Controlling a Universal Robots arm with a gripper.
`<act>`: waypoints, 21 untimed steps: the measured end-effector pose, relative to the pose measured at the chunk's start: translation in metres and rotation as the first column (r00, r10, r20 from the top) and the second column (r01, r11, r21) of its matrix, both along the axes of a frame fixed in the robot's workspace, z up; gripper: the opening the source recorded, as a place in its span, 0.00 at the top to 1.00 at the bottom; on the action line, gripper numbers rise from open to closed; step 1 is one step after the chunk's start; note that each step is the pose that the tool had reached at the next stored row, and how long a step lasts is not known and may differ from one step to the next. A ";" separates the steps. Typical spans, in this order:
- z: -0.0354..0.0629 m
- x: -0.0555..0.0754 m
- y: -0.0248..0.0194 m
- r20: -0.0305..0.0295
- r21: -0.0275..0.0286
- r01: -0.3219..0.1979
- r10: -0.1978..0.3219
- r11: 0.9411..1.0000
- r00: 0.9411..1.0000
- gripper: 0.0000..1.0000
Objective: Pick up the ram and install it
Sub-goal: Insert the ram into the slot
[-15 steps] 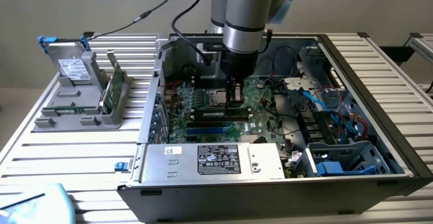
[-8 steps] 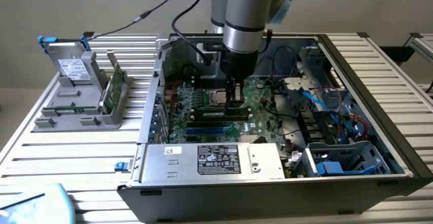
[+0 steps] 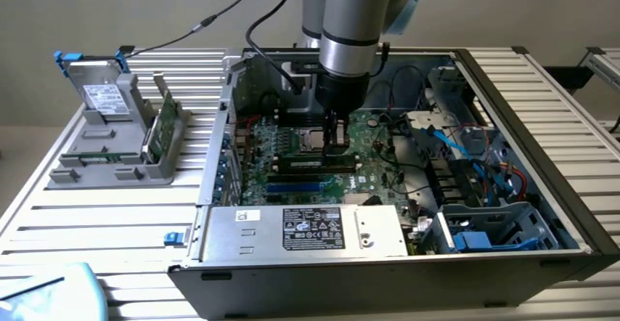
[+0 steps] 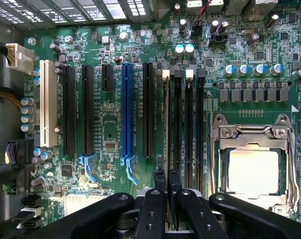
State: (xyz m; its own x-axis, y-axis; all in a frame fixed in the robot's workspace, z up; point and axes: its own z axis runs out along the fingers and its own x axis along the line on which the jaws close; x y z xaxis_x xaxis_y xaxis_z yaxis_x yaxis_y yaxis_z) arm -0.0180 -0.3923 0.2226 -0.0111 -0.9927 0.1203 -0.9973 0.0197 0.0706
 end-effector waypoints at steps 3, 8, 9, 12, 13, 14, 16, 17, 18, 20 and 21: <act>0.0000 0.000 0.0000 0.000 0.000 0.000 0.000 1.000 1.000 0.86; 0.0000 0.000 0.0000 0.000 0.000 0.000 0.000 1.000 1.000 0.86; 0.0000 0.000 0.0000 0.000 0.000 0.000 0.000 1.000 1.000 0.86; -0.0001 0.000 0.0000 0.000 0.000 0.000 0.000 1.000 1.000 0.86; -0.0001 0.000 0.0000 0.000 0.000 0.000 0.000 1.000 1.000 0.86; -0.0002 0.000 0.0000 0.000 0.000 0.000 0.000 1.000 1.000 0.86; -0.0005 0.000 0.0000 0.000 0.001 0.000 0.000 1.000 1.000 0.86; -0.0007 0.000 0.0000 0.000 0.001 0.000 0.000 1.000 1.000 0.86; -0.0007 0.000 0.0000 0.000 0.001 0.000 0.000 1.000 1.000 0.86; -0.0007 0.000 0.0000 0.000 0.002 0.000 0.000 1.000 1.000 0.86; -0.0007 0.000 0.0000 0.000 0.002 0.000 0.000 1.000 1.000 0.86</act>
